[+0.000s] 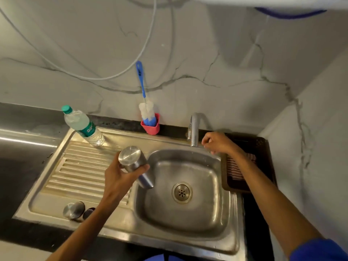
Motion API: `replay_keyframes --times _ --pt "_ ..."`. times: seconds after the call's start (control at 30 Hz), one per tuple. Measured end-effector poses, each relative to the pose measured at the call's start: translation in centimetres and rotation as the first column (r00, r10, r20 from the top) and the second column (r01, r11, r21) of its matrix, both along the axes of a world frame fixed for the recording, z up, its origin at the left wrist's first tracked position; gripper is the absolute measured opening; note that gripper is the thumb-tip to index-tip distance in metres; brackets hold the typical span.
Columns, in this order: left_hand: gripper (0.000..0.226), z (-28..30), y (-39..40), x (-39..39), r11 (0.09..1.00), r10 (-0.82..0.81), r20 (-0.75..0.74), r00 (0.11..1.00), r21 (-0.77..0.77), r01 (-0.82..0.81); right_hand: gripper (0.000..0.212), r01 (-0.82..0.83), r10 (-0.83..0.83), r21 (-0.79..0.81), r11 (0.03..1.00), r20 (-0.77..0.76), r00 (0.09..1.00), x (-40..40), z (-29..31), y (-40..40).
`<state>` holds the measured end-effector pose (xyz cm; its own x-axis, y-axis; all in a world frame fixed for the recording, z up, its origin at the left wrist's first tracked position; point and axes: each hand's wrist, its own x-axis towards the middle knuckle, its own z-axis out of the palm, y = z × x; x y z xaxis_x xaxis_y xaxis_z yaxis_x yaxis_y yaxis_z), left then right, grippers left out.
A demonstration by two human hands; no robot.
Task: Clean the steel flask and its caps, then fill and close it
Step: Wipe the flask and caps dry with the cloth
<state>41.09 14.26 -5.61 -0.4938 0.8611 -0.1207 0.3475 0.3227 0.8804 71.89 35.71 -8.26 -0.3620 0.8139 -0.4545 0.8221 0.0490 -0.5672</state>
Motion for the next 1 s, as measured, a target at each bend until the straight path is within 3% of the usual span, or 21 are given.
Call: replay_keyframes --times 0.07,0.23,0.27,0.3,0.37,0.4,0.53,0.63,0.7,0.77,0.83,0.9,1.0 --pt "0.074 0.0 1.0 1.3 0.999 -0.048 -0.029 0.998 0.000 0.048 0.009 0.001 -0.002 -0.014 1.000 -0.037 0.999 1.6 2.6 -1.1" --pt "0.081 0.3 2.4 4.3 0.995 -0.096 -0.060 0.994 -0.007 0.095 0.021 0.040 -0.148 -0.235 0.971 -0.461 0.875 1.5 6.3 -9.8" --pt "0.081 0.3 2.4 4.6 0.994 -0.109 -0.060 0.992 -0.011 0.109 0.023 0.020 -0.129 -0.247 0.969 -0.435 0.891 0.1 4.2 -11.8" --pt "0.081 0.3 2.4 4.9 0.992 -0.123 -0.059 0.991 -0.012 0.123 0.023 -0.005 -0.058 -0.193 0.981 -0.315 0.947 -1.3 1.6 -14.1" --pt "0.080 0.3 2.1 5.3 0.990 -0.142 -0.059 0.988 -0.012 0.141 0.024 -0.111 0.121 -0.102 0.989 0.094 0.988 -3.9 -3.6 -18.2" --pt "0.079 0.4 2.0 5.5 0.989 -0.148 -0.057 0.987 -0.012 0.147 0.024 -0.123 0.129 -0.043 0.991 0.201 0.971 -4.4 -5.1 -19.9" --pt "0.079 0.5 1.4 5.2 0.991 -0.131 -0.039 0.991 -0.003 0.131 0.028 -0.154 0.142 0.045 0.987 0.197 0.970 -3.2 -5.2 -20.4" --pt "0.083 0.6 0.9 5.1 0.992 -0.124 -0.045 0.991 -0.001 0.124 0.017 0.053 -0.047 0.107 0.993 -0.065 0.997 0.0 -3.2 -17.5" --pt "0.083 0.8 0.5 5.0 0.992 -0.126 -0.046 0.991 0.008 0.127 0.012 0.260 -0.232 0.248 0.933 -0.138 0.963 3.1 -2.1 -15.2" --pt "0.083 1.1 0.2 4.9 0.992 -0.128 -0.045 0.991 0.006 0.128 0.013 0.445 -0.440 0.327 0.834 -0.096 0.893 6.8 -2.3 -12.7" --pt "0.084 1.8 -0.1 4.9 0.992 -0.126 -0.039 0.991 0.010 0.127 0.018 0.581 -0.613 0.276 0.766 0.038 0.789 10.3 -4.8 -10.2" --pt "0.088 2.6 -0.2 5.1 0.992 -0.120 -0.011 0.993 0.025 0.120 0.041 0.692 -0.709 0.155 0.705 0.157 0.687 12.1 -7.4 -8.5" --pt "0.095 3.4 -0.3 5.1 0.990 -0.134 0.023 0.991 0.055 0.133 0.061 0.784 -0.793 0.128 0.607 0.151 0.590 11.3 -10.0 -7.5"
